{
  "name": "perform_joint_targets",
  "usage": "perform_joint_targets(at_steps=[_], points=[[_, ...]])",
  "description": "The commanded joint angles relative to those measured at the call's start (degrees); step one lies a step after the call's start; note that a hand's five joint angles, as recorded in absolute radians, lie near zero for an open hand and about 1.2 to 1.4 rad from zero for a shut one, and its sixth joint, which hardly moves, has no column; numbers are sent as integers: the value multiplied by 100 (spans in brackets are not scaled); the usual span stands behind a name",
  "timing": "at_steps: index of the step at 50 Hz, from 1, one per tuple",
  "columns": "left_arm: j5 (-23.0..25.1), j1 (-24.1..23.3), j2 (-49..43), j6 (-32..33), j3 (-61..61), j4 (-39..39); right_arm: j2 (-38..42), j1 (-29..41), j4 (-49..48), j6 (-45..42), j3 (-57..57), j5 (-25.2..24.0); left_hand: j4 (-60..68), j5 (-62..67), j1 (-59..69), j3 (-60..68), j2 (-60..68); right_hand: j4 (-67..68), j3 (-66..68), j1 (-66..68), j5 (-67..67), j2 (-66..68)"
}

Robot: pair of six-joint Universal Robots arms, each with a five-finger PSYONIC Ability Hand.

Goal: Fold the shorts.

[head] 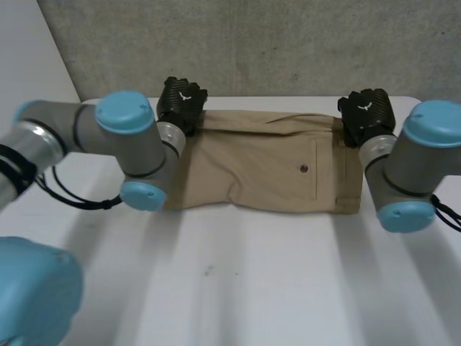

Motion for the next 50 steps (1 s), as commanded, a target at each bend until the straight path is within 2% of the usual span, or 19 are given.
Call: perform_joint_targets(at_steps=[1,4,7,8,9,10,11,12,14,16,19,23,27,30,34,35,37,42,50], points=[[408,148,-1464,51,1385,548,1693,60,-456,-895,-1447,-271,1133,1351,1573,1178,1144,1156,1200,2470,1232,1242],[417,157,-1642,51,1422,725,2290,60,-448,-1360,-2105,-271,1133,1351,1573,1178,1144,1156,1200,2470,1232,1242],[382,175,-1756,51,1370,971,2486,60,-439,-1520,-2389,-297,1133,1351,1573,1178,1144,996,1040,2309,1071,1081],[356,175,-1765,51,1352,1033,2521,60,-439,-1503,-2468,-358,-63,154,376,-19,-53,-1804,-1760,-490,-1728,-1718],[234,175,-1765,42,1300,1146,2521,60,-439,-1476,-2468,-385,-4172,-3955,-3732,-4127,-4162,-3514,-3470,-2200,-3438,-3428],[137,175,-1748,42,1256,1200,2513,60,-439,-1450,-2468,-429,-5867,-5649,-5427,-5822,-5856,-5479,-5435,-4166,-5404,-5394],[49,175,-1713,42,1177,1270,2478,60,-430,-1406,-2460,-481,-5816,-5598,-5376,-5771,-5805,-5844,-5800,-4530,-5768,-5758],[-169,184,-1600,-1,1011,1471,2382,60,-421,-1293,-2434,-499,-5867,-5649,-5427,-5822,-5856,-5844,-5800,-4530,-5768,-5758],[-294,184,-1424,-19,817,1700,2154,69,-421,-1117,-2329,-500,-5867,-5649,-5427,-5822,-5856,-5844,-5800,-4530,-5768,-5758],[-399,166,-969,-63,380,2077,1644,60,-465,-660,-2021,-465,-5867,-5649,-5427,-5822,-5856,-5844,-5800,-4530,-5768,-5758],[-444,175,-379,-186,-237,2377,899,34,-439,225,-1521,-438,-5867,-5649,-5427,-5822,-5856,-5844,-5800,-4530,-5768,-5758],[-461,201,588,-502,-1221,2545,90,-1,7,930,-941,-482,-5867,-5649,-5427,-5822,-5856,-5844,-5800,-4530,-5768,-5758],[-400,184,1318,-775,-2162,2265,-457,-36,1051,994,-484,-517,-5829,-5611,-5389,-5784,-5818,-5844,-5800,-4530,-5768,-5758],[-365,201,1758,-828,-2839,1685,-651,-176,1816,1055,-167,-543,-5593,-5376,-5153,-5548,-5583,-5844,-5800,-4530,-5768,-5758],[-84,272,1987,-837,-3341,990,-722,-335,2372,1117,281,-631,-4705,-4488,-4265,-4660,-4694,-4093,-4049,-2779,-4017,-4007],[38,315,1996,-837,-3446,746,-722,-352,2400,1117,370,-684,-4185,-3968,-3745,-4140,-4175,-3870,-3826,-2556,-3794,-3784],[127,403,1996,-837,-3526,507,-722,-396,2391,1117,572,-833,-3945,-3728,-3506,-3901,-3935,-3783,-3739,-2470,-3708,-3698],[198,746,1830,-828,-3587,-143,-565,-607,2208,1125,976,-1220,-3944,-3727,-3504,-3899,-3933,-3800,-3756,-2487,-3725,-3714],[180,817,1241,-819,-3465,-198,-142,-625,1636,1020,1091,-1211,-4046,-3828,-3606,-4001,-4035,-3716,-3672,-2403,-3641,-3630]])
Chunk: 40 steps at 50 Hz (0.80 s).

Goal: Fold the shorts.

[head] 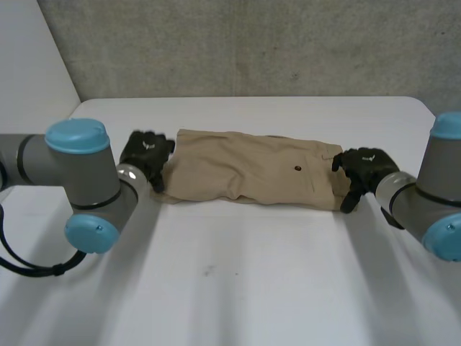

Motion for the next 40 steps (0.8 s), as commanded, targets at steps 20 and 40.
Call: perform_joint_targets(at_steps=[20,40], points=[[-138,17,-586,35,53,422,580,-103,-1144,-445,18,195,5474,5465,5476,5487,5489,5440,5461,5830,5525,5506],[-358,8,2111,17,-2309,369,-818,-86,385,-1078,712,125,5474,5465,5476,5487,5489,5440,5461,5830,5525,5506]])
